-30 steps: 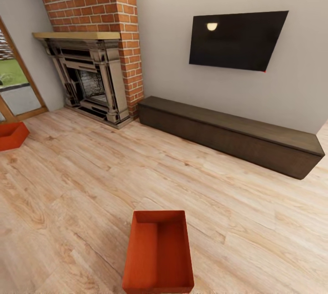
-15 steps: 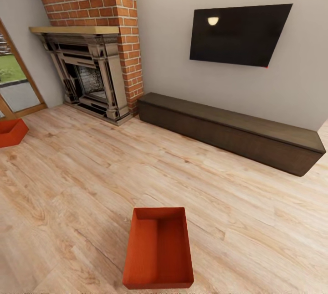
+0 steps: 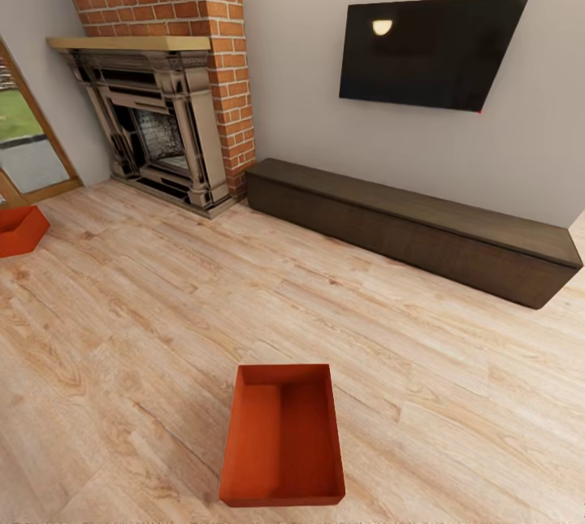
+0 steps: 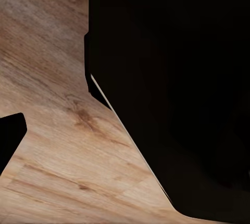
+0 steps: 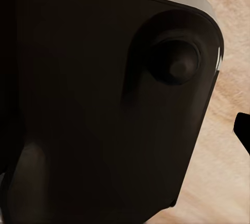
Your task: Move the two storage containers from the living room to the garage. In the garage, place one container on the floor and stack the other container on top of it (either order is fine).
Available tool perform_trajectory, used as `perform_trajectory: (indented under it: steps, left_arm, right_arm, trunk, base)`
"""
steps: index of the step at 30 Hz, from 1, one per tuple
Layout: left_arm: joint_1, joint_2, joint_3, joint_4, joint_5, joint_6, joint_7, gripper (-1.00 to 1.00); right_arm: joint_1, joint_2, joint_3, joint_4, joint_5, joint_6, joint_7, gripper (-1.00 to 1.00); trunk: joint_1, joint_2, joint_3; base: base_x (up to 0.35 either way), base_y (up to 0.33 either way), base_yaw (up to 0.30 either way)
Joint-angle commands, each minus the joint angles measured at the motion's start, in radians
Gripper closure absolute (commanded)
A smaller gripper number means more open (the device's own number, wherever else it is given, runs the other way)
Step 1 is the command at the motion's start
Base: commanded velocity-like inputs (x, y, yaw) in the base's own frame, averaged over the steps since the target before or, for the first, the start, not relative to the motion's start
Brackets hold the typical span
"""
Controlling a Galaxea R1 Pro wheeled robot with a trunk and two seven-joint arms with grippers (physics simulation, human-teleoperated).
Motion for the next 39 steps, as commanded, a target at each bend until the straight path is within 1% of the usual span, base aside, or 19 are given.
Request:
perform_trajectory:
  steps: [1, 17, 39]
  left_arm:
    - [0.0, 0.0, 0.0, 0.0, 0.01, -0.001, -0.001, -1.0]
    - [0.0, 0.0, 0.0, 0.0, 0.01, -0.001, -0.001, -1.0]
    - [0.0, 0.0, 0.0, 0.0, 0.01, -0.001, -0.001, -1.0]
  right_arm:
    - [-0.001, 0.001, 0.008, 0.003, -0.01, -0.006, 0.003, -1.0]
    - [-0.001, 0.001, 0.007, 0.003, -0.01, -0.006, 0.003, -1.0]
    - [-0.001, 0.001, 0.007, 0.003, -0.011, -0.005, 0.003, -1.0]
  trunk:
    - [0.0, 0.0, -0.002]
    - [0.0, 0.0, -0.028]
    - [0.0, 0.0, -0.03]
  base:
    - [0.0, 0.0, 0.0]
    - [0.0, 0.0, 0.0]
    - [0.0, 0.0, 0.0]
